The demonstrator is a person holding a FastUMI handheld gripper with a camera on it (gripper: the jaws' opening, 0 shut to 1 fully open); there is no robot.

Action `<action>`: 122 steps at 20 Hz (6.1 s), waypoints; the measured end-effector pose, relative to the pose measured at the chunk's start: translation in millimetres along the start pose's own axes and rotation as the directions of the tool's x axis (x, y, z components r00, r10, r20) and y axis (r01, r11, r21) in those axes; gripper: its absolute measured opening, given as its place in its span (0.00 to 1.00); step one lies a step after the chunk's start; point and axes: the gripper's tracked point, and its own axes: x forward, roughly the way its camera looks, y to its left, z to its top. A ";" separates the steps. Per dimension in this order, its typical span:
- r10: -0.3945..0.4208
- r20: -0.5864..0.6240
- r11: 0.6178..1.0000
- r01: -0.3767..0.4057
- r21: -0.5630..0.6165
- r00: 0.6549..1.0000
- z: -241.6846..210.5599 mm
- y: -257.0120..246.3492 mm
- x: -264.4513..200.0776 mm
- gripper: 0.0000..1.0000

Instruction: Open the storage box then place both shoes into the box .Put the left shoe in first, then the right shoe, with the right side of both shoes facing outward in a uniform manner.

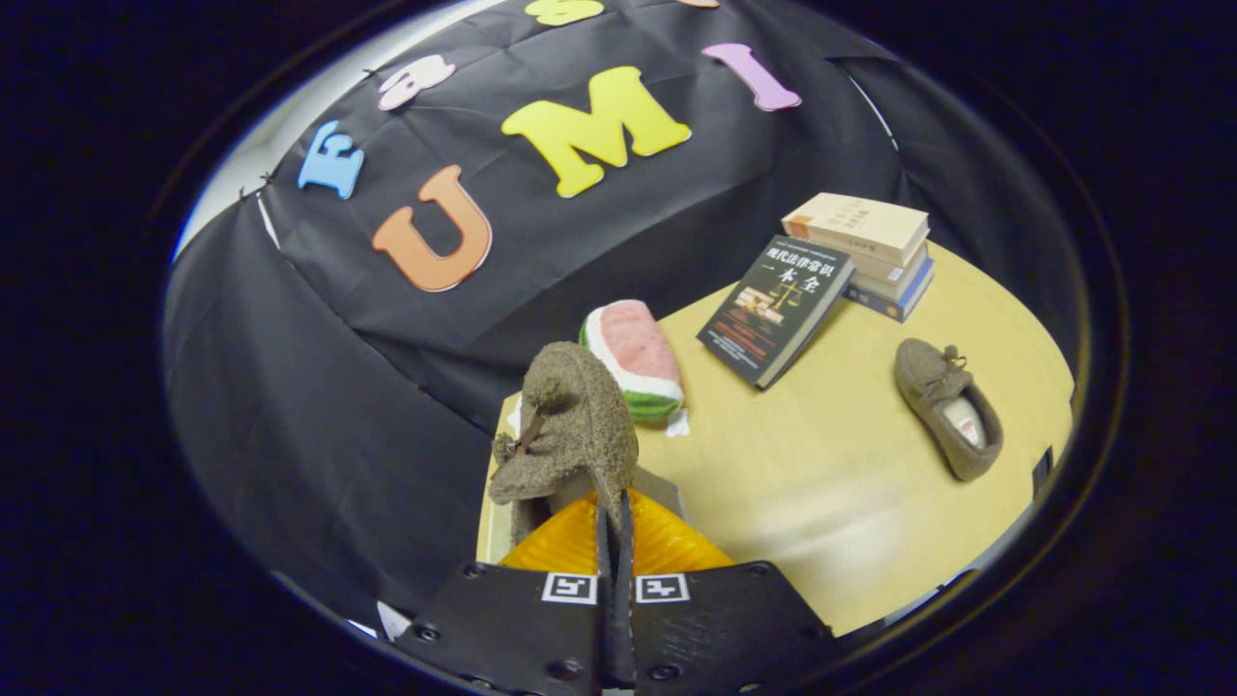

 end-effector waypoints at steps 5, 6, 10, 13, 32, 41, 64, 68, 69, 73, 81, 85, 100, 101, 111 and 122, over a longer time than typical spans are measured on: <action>0.016 -0.038 0.999 -0.017 -0.033 0.999 -57.5 46.5 32.1 0.00; 0.012 -0.044 0.999 -0.015 -0.052 0.999 -69.4 51.6 40.0 0.00; 0.006 -0.077 0.998 -0.010 -0.055 0.997 -112.2 55.1 70.4 0.00; -0.007 -0.088 0.999 0.004 -0.039 0.996 -130.6 49.3 86.0 0.00; -0.016 -0.206 0.996 -0.002 -0.088 0.978 -162.7 46.4 118.5 0.76; -0.001 0.035 0.941 0.012 -0.337 0.999 -69.7 48.0 45.2 0.95; -0.094 0.274 0.891 0.204 -0.406 0.957 137.3 -223.9 -66.7 0.96; -0.127 0.254 0.889 0.224 -0.399 0.959 139.5 -274.6 -63.6 0.96; -0.135 0.251 0.885 0.231 -0.404 0.958 139.9 -287.3 -62.6 0.96; -0.190 0.180 0.870 0.250 -0.425 0.965 120.5 -344.0 -46.7 0.96; -0.285 -0.004 0.889 0.263 -0.375 0.958 72.8 -425.6 3.2 0.96; -0.313 -0.064 0.886 0.267 -0.380 0.948 62.7 -444.2 28.4 0.96; -0.345 -0.211 0.936 0.319 -0.147 0.915 53.6 -454.5 49.3 0.00; -0.338 -0.221 0.940 0.318 -0.120 0.915 51.8 -451.5 48.9 0.00; -0.285 -0.187 0.958 0.285 -0.028 0.940 56.6 -380.2 20.8 0.00; -0.194 -0.069 0.979 0.189 -0.076 0.979 68.5 -227.4 -14.1 0.00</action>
